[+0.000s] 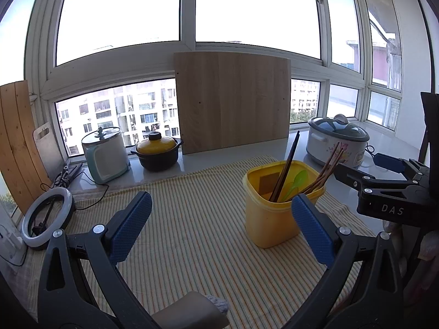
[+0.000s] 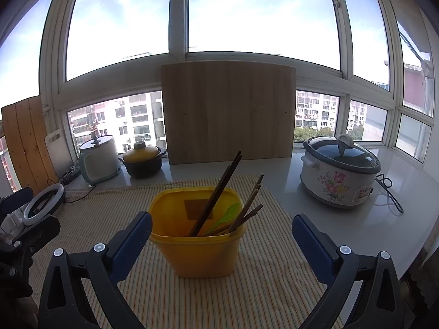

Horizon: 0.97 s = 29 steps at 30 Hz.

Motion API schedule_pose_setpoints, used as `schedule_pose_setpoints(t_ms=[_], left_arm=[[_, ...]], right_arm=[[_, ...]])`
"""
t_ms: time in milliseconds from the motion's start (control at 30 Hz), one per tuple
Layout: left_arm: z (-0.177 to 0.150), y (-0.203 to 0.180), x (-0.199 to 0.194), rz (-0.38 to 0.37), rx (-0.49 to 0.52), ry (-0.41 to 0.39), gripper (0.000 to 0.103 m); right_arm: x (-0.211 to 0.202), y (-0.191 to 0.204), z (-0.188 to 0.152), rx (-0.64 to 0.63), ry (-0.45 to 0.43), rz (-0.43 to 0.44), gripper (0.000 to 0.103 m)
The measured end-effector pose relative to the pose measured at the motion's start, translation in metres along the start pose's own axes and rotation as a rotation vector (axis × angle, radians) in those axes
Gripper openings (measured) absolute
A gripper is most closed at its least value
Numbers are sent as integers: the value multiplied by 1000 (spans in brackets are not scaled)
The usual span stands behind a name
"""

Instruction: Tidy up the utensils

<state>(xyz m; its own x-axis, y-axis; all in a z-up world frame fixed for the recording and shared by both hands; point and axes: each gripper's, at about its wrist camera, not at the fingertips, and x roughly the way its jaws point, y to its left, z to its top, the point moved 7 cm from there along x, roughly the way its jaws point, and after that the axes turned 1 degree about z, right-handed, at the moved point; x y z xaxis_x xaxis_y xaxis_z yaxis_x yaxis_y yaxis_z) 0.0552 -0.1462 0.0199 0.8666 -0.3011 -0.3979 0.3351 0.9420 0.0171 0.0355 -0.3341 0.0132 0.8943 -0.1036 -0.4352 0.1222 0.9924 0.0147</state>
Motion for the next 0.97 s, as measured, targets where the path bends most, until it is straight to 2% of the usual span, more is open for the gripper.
schedule_pose_setpoints(t_ms=[967], left_arm=[[-7, 9, -3, 18, 13, 2, 103]], right_arm=[[4, 0, -5, -6, 16, 1, 103]])
